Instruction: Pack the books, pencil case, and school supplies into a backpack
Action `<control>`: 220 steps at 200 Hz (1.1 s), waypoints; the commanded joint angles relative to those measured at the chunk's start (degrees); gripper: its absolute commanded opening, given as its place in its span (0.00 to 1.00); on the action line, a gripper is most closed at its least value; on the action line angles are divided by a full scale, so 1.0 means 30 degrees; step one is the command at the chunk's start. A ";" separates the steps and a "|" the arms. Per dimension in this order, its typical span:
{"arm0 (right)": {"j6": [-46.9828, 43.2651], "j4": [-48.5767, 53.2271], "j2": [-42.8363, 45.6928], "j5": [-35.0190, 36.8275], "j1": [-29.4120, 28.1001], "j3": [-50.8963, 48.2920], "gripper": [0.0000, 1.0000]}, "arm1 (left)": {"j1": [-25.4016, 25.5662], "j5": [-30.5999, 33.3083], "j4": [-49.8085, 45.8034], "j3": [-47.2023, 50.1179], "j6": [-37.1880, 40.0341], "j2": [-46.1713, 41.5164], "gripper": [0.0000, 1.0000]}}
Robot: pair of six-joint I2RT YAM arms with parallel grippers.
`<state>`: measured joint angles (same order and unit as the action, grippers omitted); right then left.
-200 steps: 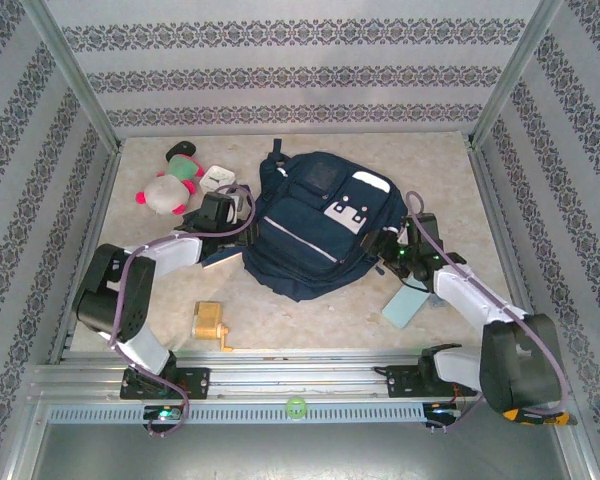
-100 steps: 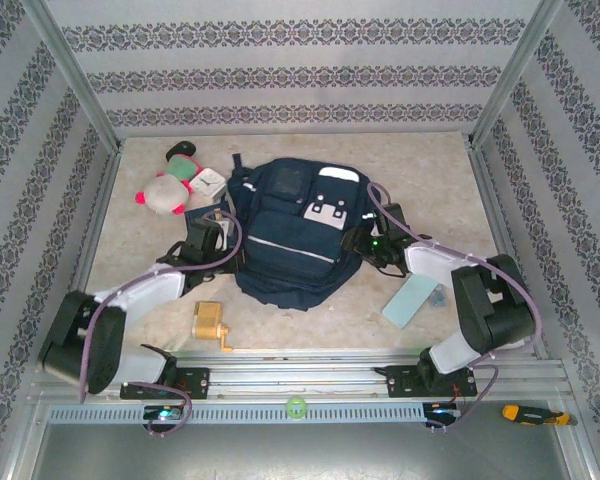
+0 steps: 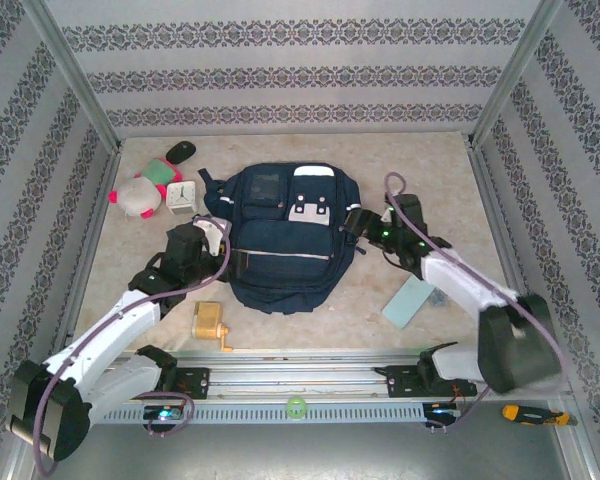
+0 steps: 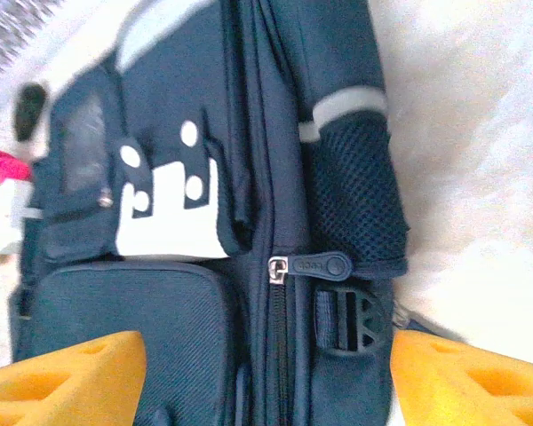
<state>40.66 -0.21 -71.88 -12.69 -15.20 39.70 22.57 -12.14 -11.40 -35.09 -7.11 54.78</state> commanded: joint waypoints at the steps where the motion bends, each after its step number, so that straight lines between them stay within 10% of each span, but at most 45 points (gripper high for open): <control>1: -0.0986 0.0656 0.2750 -0.0228 0.0316 -0.1807 0.73 | 0.0318 -0.3070 0.0938 -0.0572 0.6609 0.0109 0.60; 57: -0.1756 0.0285 0.8429 -0.0455 0.0232 -0.4624 0.73 | 0.3355 -0.4870 0.1382 -0.3113 1.5379 0.6641 0.61; 164: -0.1801 0.0069 0.9516 -0.0940 0.0224 -0.5566 0.73 | 0.5195 -0.2641 0.6067 -0.4949 1.6138 1.3103 0.70; 207: -0.2597 -0.0488 0.8772 -0.1139 0.0288 -0.5693 0.73 | 0.4957 -0.3099 0.6132 -0.5236 1.5146 1.1850 0.04; 220: -0.2932 -0.1061 0.8394 -0.1264 0.0268 -0.5830 0.72 | 0.4325 -0.5419 0.4793 -0.5846 1.4653 1.0708 0.00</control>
<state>34.87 -0.03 -45.19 -15.03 -14.13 23.38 37.74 -21.37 4.95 -49.17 38.85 92.82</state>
